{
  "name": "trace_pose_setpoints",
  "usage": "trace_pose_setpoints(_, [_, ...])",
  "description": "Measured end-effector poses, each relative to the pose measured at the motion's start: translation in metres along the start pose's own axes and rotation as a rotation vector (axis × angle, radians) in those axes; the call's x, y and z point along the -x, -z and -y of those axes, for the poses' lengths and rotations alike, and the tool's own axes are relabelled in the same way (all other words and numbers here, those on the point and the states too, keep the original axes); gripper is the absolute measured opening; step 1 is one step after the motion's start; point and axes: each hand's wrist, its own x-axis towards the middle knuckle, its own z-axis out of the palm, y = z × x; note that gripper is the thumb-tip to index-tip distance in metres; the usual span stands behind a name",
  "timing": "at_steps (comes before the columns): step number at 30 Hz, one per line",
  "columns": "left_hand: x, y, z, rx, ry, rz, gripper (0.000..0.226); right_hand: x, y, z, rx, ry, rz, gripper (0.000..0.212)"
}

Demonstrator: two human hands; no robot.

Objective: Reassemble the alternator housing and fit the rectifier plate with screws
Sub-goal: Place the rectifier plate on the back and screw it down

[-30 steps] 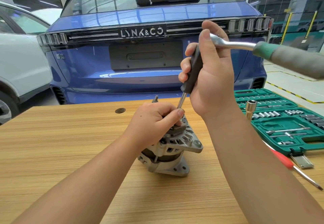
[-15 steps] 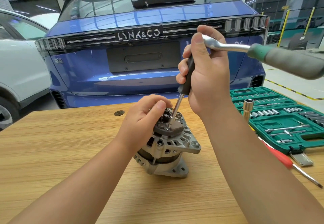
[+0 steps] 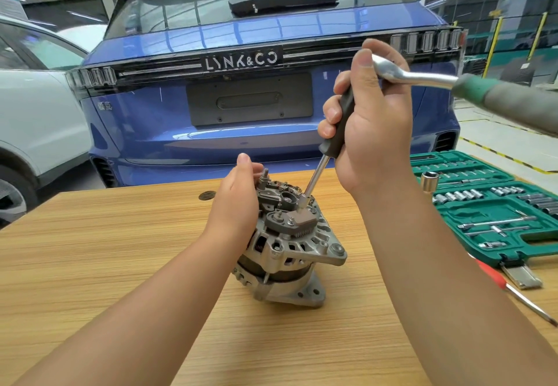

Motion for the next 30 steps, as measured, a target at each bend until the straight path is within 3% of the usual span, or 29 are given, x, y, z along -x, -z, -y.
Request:
trace_pose_setpoints(14, [-0.016,0.02,-0.004,-0.259,0.243,0.202,0.06,0.0,0.0,0.002,-0.016,-0.007,0.01,0.004])
trace_pose_setpoints(19, [-0.02,0.024,-0.005,-0.258,0.22,0.28,0.049,0.0,-0.001,0.001,-0.005,-0.007,0.007,0.004])
trace_pose_setpoints(30, [-0.018,0.022,-0.009,-0.343,0.132,0.31,0.058,0.004,-0.004,-0.004,-0.028,-0.026,0.03,0.003])
